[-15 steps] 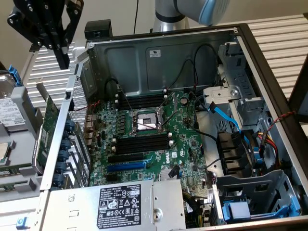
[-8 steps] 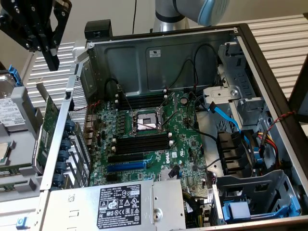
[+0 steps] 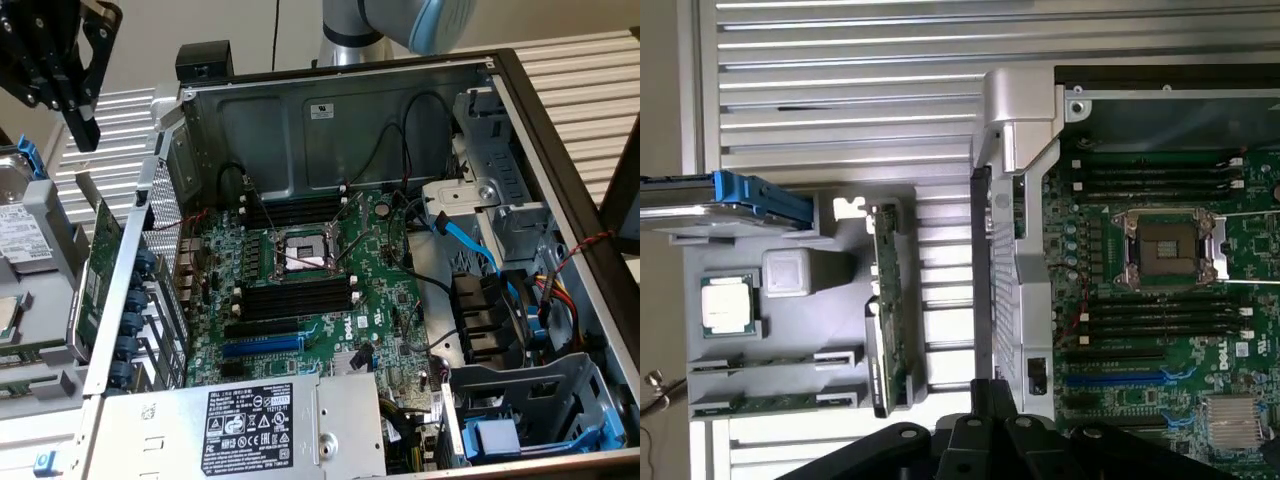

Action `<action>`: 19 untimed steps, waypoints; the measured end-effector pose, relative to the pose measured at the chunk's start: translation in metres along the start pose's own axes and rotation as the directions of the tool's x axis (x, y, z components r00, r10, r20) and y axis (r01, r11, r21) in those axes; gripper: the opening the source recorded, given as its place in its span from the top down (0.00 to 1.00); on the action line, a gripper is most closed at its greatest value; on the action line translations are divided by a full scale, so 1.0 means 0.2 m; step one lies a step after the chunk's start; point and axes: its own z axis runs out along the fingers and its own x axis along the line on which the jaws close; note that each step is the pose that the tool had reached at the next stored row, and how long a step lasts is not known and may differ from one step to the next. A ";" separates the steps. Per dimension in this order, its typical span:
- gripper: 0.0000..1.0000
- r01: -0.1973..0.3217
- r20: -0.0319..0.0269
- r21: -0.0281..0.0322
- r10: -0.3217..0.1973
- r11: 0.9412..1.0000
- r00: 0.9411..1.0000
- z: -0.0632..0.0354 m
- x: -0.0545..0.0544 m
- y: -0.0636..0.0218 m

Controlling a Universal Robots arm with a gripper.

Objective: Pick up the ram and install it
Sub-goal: 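Reach for the ram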

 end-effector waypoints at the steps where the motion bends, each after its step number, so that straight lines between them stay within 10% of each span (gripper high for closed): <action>1: 0.89 0.000 0.000 0.000 0.000 1.000 1.000 -0.001 0.01 -0.002; 19: 0.89 0.000 0.000 0.000 0.000 1.000 1.000 -0.011 0.32 -0.055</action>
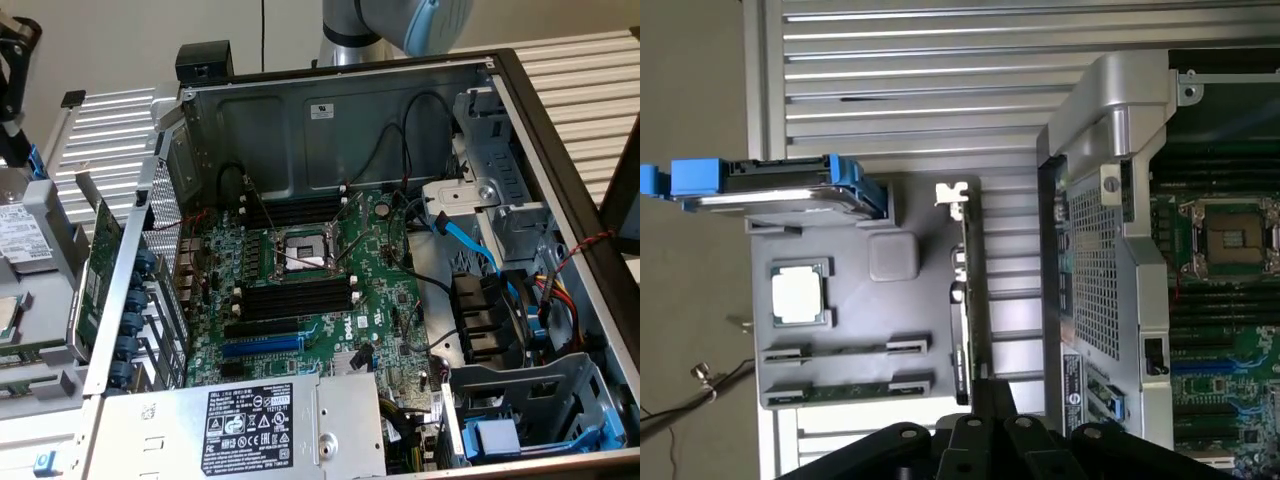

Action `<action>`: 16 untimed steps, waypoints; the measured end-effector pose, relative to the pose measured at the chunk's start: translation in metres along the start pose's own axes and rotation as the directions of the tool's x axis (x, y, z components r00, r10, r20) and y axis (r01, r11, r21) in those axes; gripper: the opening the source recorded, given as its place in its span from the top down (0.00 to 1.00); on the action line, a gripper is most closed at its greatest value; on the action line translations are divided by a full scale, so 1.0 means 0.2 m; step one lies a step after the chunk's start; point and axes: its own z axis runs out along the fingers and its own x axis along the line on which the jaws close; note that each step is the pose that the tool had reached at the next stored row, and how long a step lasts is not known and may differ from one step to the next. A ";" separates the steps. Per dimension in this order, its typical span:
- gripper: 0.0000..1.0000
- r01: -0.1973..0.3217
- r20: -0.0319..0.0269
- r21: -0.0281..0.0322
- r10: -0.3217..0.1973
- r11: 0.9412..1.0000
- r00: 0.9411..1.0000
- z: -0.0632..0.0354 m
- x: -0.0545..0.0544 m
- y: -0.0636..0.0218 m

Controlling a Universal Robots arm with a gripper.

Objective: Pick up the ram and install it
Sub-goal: 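Reach for the ram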

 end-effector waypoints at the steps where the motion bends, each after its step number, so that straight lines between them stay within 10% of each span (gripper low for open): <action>1: 0.89 0.000 0.000 0.000 0.000 1.000 1.000 0.000 0.02 -0.005; 16: 0.89 0.000 0.000 0.000 0.000 1.000 1.000 0.006 0.21 -0.105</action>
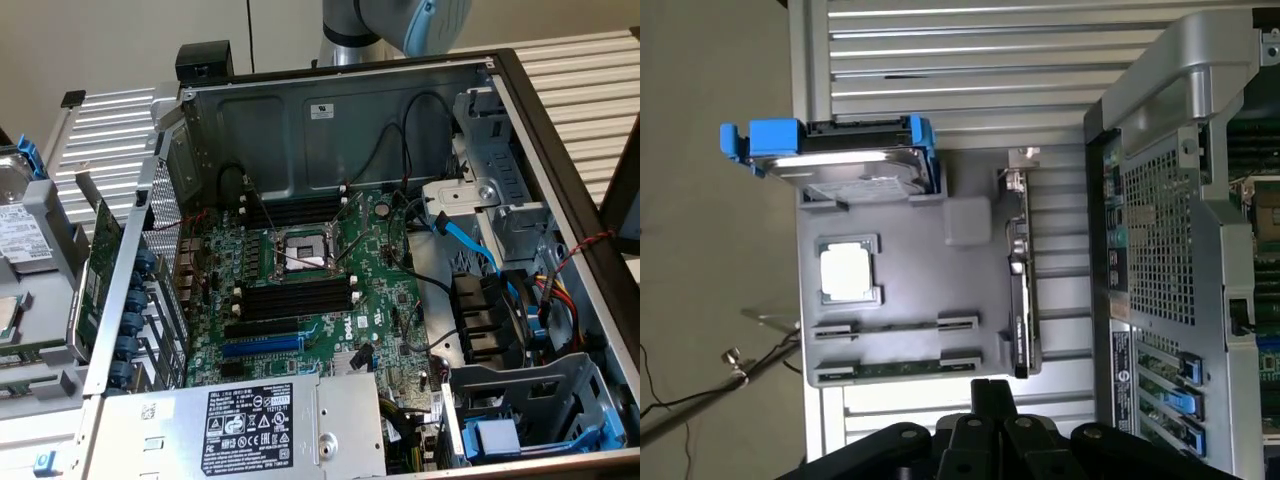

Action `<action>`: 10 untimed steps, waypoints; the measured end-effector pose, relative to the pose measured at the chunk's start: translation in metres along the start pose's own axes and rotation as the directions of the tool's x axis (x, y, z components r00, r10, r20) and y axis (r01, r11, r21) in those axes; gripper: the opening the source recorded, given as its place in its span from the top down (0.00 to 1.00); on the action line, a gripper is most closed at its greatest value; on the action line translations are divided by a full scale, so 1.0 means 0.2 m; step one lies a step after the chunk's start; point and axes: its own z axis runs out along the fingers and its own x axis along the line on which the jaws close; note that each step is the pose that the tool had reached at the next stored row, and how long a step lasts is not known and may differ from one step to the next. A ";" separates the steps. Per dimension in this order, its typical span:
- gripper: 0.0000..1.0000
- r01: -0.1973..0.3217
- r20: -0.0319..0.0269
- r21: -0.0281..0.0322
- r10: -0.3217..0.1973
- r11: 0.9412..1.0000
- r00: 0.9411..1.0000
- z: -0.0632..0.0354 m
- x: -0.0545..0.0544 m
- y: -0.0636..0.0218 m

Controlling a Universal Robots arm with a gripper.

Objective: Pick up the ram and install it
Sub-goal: 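Reach for the ram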

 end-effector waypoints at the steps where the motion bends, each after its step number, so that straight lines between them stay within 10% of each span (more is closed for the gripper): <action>1: 0.89 0.000 0.000 0.000 0.000 1.000 1.000 0.001 0.01 -0.003; 10: 0.89 0.000 -0.001 0.000 0.000 1.000 1.000 0.015 0.09 -0.015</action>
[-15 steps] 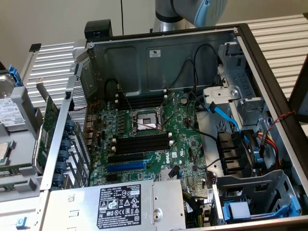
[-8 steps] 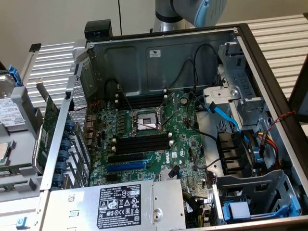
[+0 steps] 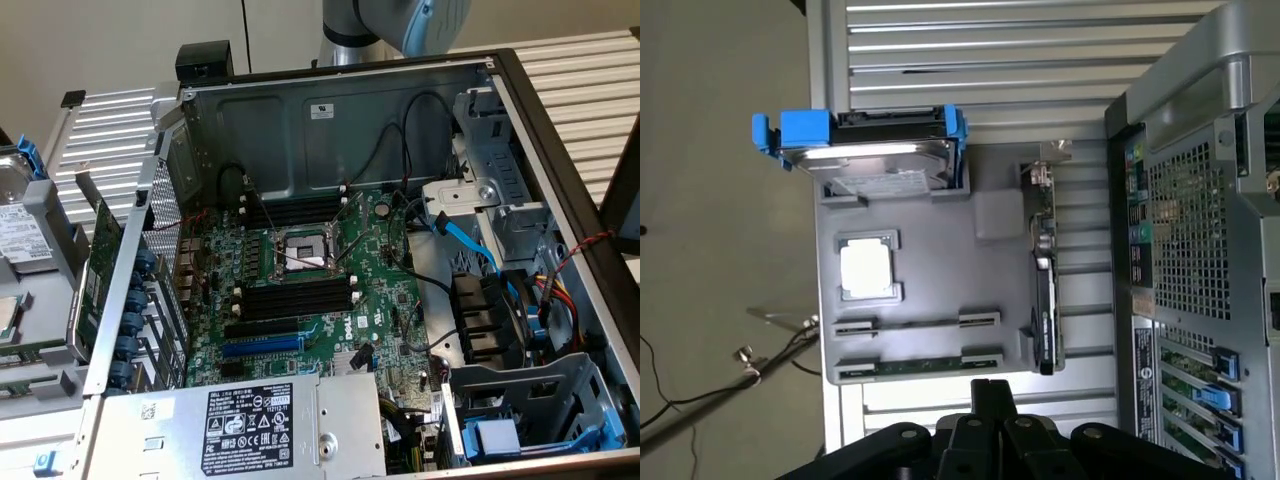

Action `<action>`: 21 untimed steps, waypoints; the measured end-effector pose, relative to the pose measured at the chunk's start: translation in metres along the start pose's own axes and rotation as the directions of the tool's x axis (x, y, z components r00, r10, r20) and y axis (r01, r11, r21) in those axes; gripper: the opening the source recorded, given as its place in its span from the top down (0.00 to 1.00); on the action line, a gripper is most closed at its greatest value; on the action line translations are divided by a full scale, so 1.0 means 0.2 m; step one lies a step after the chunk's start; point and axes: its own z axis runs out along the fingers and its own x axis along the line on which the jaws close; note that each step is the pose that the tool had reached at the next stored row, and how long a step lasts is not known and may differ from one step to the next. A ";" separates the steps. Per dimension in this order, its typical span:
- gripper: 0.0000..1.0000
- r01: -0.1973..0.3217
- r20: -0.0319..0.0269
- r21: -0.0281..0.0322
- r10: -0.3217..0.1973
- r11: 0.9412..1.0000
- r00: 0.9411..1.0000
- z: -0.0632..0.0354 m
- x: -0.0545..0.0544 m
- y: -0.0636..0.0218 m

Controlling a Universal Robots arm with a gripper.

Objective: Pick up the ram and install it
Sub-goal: 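Reach for the ram, then pick up the ram and move it above insertion slot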

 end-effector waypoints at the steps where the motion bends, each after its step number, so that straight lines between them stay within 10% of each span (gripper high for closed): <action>1: 0.89 0.000 0.000 0.000 0.000 1.000 1.000 0.000 0.01 -0.001; 21: 0.89 0.000 0.000 0.000 0.000 1.000 1.000 0.009 0.04 -0.004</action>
